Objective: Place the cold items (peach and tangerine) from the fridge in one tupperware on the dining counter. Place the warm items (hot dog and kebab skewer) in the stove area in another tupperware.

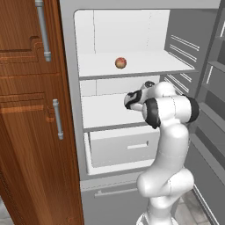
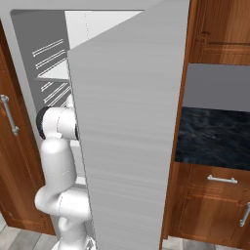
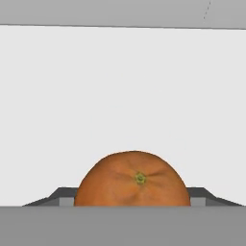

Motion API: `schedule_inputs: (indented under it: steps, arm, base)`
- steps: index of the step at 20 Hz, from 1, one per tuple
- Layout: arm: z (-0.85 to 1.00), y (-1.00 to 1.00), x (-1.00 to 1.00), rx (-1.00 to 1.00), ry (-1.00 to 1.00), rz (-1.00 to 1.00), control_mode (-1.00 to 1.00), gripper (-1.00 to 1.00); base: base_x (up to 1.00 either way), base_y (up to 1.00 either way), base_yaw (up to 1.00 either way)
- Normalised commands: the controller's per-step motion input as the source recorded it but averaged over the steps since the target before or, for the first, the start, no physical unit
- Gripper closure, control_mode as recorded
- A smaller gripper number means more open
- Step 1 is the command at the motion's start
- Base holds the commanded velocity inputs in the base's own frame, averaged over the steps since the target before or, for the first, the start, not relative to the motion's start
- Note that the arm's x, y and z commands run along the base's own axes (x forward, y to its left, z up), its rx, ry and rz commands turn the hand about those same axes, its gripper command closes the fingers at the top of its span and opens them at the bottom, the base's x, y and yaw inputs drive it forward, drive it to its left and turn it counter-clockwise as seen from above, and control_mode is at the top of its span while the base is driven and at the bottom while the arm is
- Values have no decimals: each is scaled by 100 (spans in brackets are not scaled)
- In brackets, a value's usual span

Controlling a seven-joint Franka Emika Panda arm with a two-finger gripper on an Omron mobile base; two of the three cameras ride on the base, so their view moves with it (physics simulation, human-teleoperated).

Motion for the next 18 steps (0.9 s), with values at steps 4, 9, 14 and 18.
schedule_inputs:
  steps: [4,9,14,18]
  arm:
    - [-10,0,-63,0,-10,0,-100,100]
    - [3,0,-76,1,-16,0,-100,100]
    - [65,5,-69,0,-5,-3,-100,100]
    - [91,1,-71,3,0,-1,-100,100]
  base:
    - [0,0,0]
    - [0,0,0]
    - [0,0,0]
    - [0,0,0]
